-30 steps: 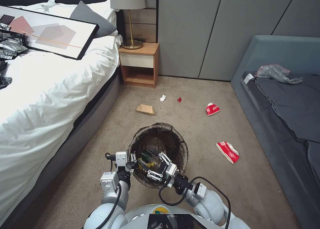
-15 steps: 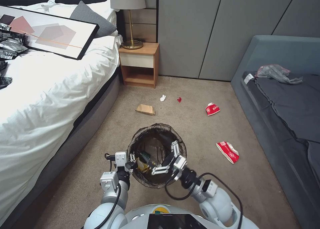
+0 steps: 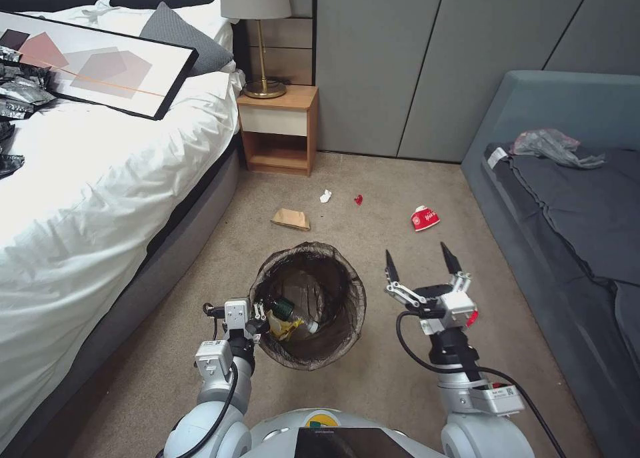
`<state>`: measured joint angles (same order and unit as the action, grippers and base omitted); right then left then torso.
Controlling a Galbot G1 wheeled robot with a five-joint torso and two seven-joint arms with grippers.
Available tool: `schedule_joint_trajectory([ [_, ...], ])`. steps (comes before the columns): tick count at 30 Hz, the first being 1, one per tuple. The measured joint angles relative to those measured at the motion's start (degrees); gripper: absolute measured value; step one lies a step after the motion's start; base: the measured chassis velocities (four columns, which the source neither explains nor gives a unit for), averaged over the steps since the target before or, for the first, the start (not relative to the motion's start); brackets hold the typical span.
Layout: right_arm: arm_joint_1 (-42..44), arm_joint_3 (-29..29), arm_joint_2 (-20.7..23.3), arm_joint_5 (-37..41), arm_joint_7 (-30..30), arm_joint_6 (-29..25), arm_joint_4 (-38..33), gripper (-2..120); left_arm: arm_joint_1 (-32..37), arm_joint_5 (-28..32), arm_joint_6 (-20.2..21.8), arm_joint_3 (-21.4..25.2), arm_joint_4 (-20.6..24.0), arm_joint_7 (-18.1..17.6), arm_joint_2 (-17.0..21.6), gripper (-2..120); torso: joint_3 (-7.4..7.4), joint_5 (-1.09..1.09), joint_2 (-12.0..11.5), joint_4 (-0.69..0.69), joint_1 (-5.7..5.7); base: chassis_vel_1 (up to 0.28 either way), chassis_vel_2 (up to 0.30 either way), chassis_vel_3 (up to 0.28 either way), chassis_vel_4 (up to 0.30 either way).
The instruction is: Pick up the trash bin, then pick up the garbage from the floor and place it into the trash bin.
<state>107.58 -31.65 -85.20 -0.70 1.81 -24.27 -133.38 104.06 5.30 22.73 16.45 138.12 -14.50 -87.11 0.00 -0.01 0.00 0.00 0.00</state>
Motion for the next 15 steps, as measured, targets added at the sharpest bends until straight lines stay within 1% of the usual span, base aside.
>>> schedule_joint_trajectory([
  [1,0.0,0.0,0.0,0.0,0.0,0.0,0.0,100,0.0,0.0,0.0,0.0,0.0,0.0,0.0,2,0.0,0.0,0.0,0.0,0.0,0.0,0.0,0.0,0.0],
  [5,1.1,-2.2,-3.0,-1.1,0.2,-3.6,1.1,100,-0.1,0.3,0.0,0.4,0.5,0.0,0.1,2,0.0,0.0,0.0,0.0,0.0,0.0,0.0,0.0,0.0],
  [9,1.1,-2.2,-4.7,-1.0,-0.7,-3.8,2.1,100,-0.1,0.3,-0.1,0.3,0.7,-0.1,0.1,2,0.0,0.0,0.0,0.0,0.0,0.0,0.0,0.0,0.0],
  [15,0.9,-3.1,-5.1,0.0,-1.3,-3.7,3.6,100,0.1,0.3,-0.2,0.5,1.1,-0.2,0.2,2,0.0,0.01,0.0,0.0,0.0,0.0,0.0,0.0,0.0],
])
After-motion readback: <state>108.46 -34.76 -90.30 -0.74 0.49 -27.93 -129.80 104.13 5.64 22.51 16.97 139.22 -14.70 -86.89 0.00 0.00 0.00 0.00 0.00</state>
